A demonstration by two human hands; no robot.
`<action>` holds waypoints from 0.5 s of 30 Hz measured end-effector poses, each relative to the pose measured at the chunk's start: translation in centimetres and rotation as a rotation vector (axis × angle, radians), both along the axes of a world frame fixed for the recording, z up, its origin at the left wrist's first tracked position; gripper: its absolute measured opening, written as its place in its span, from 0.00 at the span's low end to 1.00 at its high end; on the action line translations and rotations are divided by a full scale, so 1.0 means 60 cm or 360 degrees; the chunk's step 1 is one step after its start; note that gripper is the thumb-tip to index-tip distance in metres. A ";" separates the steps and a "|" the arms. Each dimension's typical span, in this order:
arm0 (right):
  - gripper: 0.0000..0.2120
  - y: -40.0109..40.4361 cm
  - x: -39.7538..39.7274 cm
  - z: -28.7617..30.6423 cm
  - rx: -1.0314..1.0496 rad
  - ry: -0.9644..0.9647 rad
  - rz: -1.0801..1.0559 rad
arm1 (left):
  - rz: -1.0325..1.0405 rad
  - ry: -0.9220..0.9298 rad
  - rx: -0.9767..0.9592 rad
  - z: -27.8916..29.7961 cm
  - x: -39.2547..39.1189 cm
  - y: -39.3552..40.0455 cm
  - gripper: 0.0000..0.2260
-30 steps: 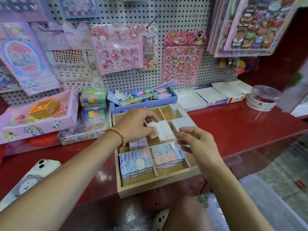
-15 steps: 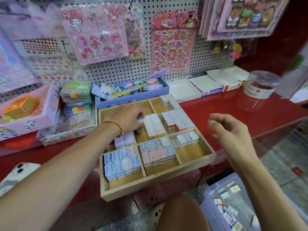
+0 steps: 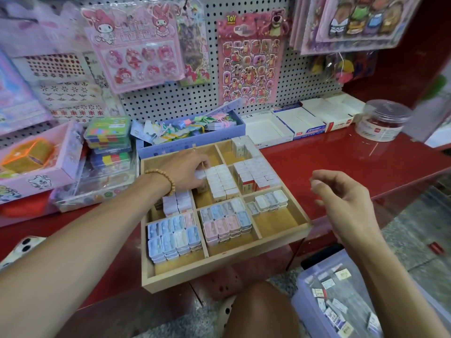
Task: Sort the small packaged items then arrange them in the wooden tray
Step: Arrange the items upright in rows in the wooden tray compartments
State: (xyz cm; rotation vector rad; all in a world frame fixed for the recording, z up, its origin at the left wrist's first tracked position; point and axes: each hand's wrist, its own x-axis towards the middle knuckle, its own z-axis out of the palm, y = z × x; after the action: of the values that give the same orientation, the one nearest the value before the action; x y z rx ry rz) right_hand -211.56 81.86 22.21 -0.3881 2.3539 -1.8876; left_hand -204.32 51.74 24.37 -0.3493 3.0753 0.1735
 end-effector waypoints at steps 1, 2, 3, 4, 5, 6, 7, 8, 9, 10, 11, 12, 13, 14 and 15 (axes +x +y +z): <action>0.06 0.003 0.001 0.002 -0.0014 0.0002 -0.0009 | 0.0000 -0.0027 0.0027 0.008 0.000 -0.001 0.16; 0.07 0.008 0.003 0.005 -0.0032 0.0008 -0.0025 | 0.0003 -0.0018 0.0062 0.018 0.001 0.000 0.16; 0.07 0.013 0.006 0.009 -0.0045 0.0019 -0.0041 | 0.0013 0.0023 0.0110 0.028 0.003 0.004 0.17; 0.07 0.020 0.009 0.014 -0.0051 0.0034 -0.0057 | 0.0022 0.0093 0.0172 0.038 0.007 0.011 0.16; 0.07 0.026 0.012 0.019 -0.0056 0.0049 -0.0071 | 0.0025 0.0176 0.0247 0.047 0.012 0.022 0.14; 0.07 0.033 0.016 0.024 -0.0063 0.0058 -0.0087 | 0.0022 0.0265 0.0337 0.056 0.018 0.036 0.13; 0.07 0.042 0.020 0.029 -0.0073 0.0066 -0.0102 | 0.0018 0.0351 0.0436 0.064 0.025 0.053 0.11; 0.07 0.052 0.025 0.034 -0.0082 0.0073 -0.0115 | 0.0012 0.0432 0.0540 0.071 0.033 0.073 0.10; 0.07 0.062 0.030 0.039 -0.0087 0.0079 -0.0126 | 0.0010 0.0504 0.0640 0.075 0.041 0.092 0.09; 0.07 0.075 0.034 0.042 -0.0088 0.0083 -0.0139 | 0.0009 0.0568 0.0731 0.078 0.049 0.113 0.08; 0.07 0.088 0.041 0.046 -0.0086 0.0087 -0.0152 | 0.0014 0.0634 0.0825 0.078 0.057 0.135 0.07; 0.07 0.103 0.047 0.048 -0.0083 0.0088 -0.0162 | 0.0028 0.0704 0.0931 0.076 0.066 0.156 0.06; 0.07 0.119 0.055 0.051 -0.0079 0.0091 -0.0173 | 0.0042 0.0765 0.1041 0.072 0.075 0.179 0.05; 0.07 0.137 0.063 0.054 -0.0076 0.0094 -0.0187 | 0.0053 0.0803 0.1144 0.067 0.083 0.204 0.05; 0.07 0.155 0.072 0.056 -0.0070 0.0100 -0.0198 | 0.0064 0.0816 0.1230 0.059 0.090 0.227 0.05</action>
State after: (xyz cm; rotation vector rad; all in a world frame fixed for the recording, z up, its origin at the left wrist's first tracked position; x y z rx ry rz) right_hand -207.26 91.13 25.55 -0.3161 2.4330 -2.0128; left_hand -198.91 65.36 27.92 -0.3520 3.1086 1.6027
